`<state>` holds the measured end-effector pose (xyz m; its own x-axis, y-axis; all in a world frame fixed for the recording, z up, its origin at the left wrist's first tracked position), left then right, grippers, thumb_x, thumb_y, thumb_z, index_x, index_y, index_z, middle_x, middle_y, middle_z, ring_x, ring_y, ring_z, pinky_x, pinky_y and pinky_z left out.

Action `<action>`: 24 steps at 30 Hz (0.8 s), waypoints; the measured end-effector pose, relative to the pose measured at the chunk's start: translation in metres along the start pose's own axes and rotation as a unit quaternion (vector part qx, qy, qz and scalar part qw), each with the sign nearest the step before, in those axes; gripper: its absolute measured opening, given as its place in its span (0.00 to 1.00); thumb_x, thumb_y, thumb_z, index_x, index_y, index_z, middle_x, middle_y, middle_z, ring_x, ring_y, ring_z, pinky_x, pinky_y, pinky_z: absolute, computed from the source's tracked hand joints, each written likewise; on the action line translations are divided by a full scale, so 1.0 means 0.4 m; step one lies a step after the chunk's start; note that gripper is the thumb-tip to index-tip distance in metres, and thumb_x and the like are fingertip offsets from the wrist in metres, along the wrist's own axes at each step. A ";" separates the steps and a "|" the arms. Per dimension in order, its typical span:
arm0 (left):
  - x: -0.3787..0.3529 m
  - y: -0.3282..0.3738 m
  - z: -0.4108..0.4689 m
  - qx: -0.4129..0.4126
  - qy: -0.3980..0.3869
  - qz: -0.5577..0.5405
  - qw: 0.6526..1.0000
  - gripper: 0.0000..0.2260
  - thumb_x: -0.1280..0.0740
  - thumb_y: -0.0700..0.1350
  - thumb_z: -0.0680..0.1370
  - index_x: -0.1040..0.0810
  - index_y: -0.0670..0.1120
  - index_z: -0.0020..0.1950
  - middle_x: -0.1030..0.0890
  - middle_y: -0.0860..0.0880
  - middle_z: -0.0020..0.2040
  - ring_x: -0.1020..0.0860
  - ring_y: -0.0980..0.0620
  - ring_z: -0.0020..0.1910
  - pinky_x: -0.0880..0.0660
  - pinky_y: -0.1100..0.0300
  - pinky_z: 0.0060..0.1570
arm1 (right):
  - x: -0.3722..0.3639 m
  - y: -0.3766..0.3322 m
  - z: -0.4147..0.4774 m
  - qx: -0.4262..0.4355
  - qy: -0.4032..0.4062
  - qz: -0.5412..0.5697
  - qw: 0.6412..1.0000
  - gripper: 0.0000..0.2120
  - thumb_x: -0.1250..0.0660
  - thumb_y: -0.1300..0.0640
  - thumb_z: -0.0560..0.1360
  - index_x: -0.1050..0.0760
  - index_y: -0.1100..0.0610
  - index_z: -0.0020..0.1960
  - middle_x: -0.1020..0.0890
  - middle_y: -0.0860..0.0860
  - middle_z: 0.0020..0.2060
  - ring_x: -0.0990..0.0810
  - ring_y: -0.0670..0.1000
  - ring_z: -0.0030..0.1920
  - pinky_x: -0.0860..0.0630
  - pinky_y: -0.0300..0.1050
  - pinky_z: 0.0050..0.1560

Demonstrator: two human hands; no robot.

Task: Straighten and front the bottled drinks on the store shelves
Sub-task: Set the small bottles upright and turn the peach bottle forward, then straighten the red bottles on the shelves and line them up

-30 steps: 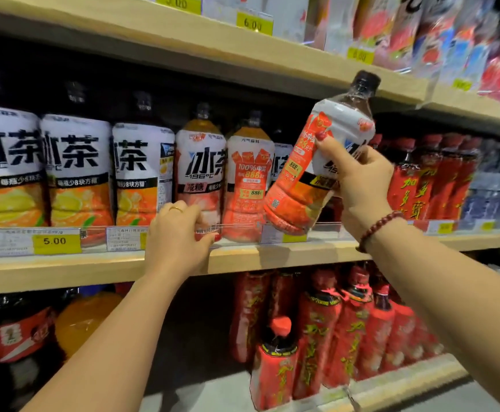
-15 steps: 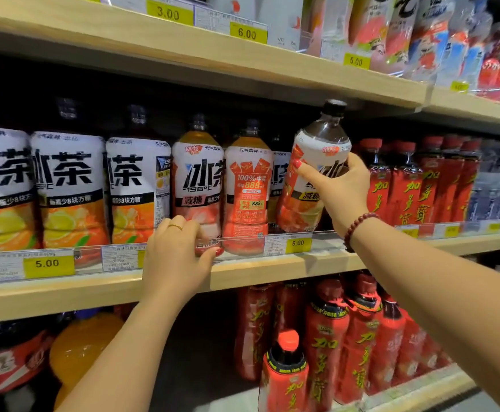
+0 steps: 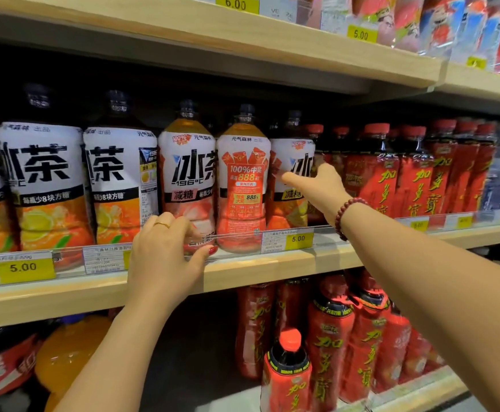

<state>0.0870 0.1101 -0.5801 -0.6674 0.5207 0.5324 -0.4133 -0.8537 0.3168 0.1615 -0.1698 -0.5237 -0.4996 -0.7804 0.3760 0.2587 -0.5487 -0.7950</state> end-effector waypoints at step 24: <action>0.007 0.011 0.001 -0.028 0.013 0.005 0.999 0.11 0.24 0.49 0.69 0.24 0.46 0.42 0.27 0.50 0.40 0.28 0.48 0.44 0.30 0.52 0.42 | -0.034 0.054 -0.062 0.080 -0.102 -0.121 0.984 0.24 0.27 0.42 0.69 0.28 0.54 0.58 0.21 0.46 0.49 0.23 0.41 0.46 0.29 0.32 0.39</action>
<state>0.0835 0.1079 -0.5771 -0.6876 0.5121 0.5148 -0.4400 -0.8578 0.2657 0.1535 -0.1635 -0.5577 -0.3905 -0.6553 0.6466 0.2871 -0.7540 -0.5908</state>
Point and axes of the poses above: each hand's wrist, its own z-axis towards the middle knuckle, its own x-axis out of the back of the hand, y = z × x, the point moved 10 cm from there along z, towards the middle knuckle
